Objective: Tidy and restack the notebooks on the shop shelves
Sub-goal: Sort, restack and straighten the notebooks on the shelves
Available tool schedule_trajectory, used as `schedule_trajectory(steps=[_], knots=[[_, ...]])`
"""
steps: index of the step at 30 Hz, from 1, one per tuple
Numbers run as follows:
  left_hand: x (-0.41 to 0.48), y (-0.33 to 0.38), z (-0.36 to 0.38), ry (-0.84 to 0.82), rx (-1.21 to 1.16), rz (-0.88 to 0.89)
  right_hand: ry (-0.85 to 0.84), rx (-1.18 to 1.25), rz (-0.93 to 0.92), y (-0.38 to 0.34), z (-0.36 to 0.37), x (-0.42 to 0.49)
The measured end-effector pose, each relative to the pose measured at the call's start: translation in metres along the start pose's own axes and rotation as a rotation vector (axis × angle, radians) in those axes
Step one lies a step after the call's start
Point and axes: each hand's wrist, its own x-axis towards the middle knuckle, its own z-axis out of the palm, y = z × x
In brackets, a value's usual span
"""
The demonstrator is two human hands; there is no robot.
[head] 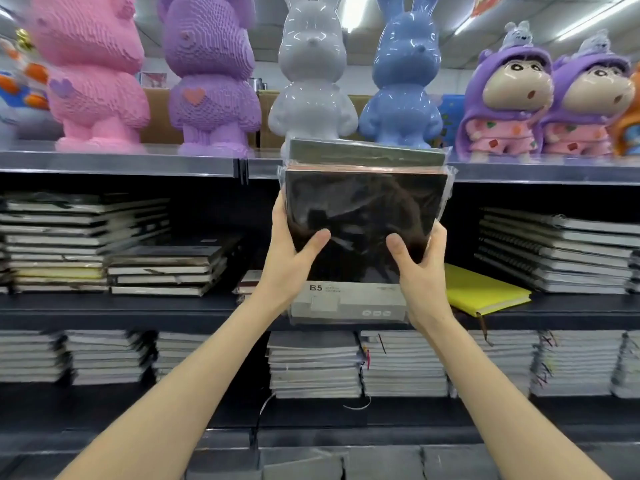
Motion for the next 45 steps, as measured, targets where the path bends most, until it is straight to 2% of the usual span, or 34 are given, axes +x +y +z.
schedule_trajectory(steps=[4,9,11,15,18,23,27,29,32,35,37,39,41,43,45], knots=[[-0.010,0.017,-0.012,0.025,-0.032,-0.117,0.036,-0.066,0.018,-0.018,0.001,-0.013],[-0.022,0.011,-0.037,-0.085,0.161,-0.615,-0.083,-0.146,0.491,0.007,0.009,-0.034],[-0.030,-0.001,-0.044,-0.094,0.233,-0.715,-0.105,-0.167,0.591,0.015,0.016,-0.037],[-0.022,-0.011,-0.063,-0.048,0.183,-0.801,-0.133,-0.133,0.738,0.025,0.034,-0.017],[-0.003,-0.016,-0.075,-0.069,0.197,-0.750,-0.114,-0.144,0.832,0.034,0.049,0.008],[0.033,-0.039,-0.086,-0.002,0.138,-0.708,-0.102,-0.282,0.860,0.052,0.075,0.054],[0.054,-0.072,-0.085,0.034,0.173,-0.704,-0.217,-0.452,0.907,0.058,0.092,0.081],[0.057,-0.086,-0.086,0.017,0.284,-0.695,-0.279,-0.500,0.904,0.062,0.095,0.091],[0.060,-0.094,-0.084,-0.064,0.438,-0.696,-0.316,-0.484,0.958,0.066,0.088,0.099],[0.059,-0.079,-0.085,-0.178,0.576,-0.614,-0.297,-0.438,0.998,0.067,0.082,0.098],[0.048,-0.062,-0.093,-0.232,0.560,-0.552,-0.306,-0.441,0.991,0.069,0.079,0.100],[0.027,-0.042,-0.101,-0.346,0.539,-0.465,-0.315,-0.431,0.987,0.071,0.080,0.100],[0.008,-0.033,-0.103,-0.499,0.643,-0.365,-0.325,-0.377,0.988,0.067,0.079,0.097],[0.003,-0.038,-0.101,-0.536,0.738,-0.263,-0.334,-0.290,0.950,0.059,0.068,0.093],[0.004,-0.045,-0.101,-0.504,0.773,-0.195,-0.376,-0.274,0.817,0.044,0.048,0.078]])
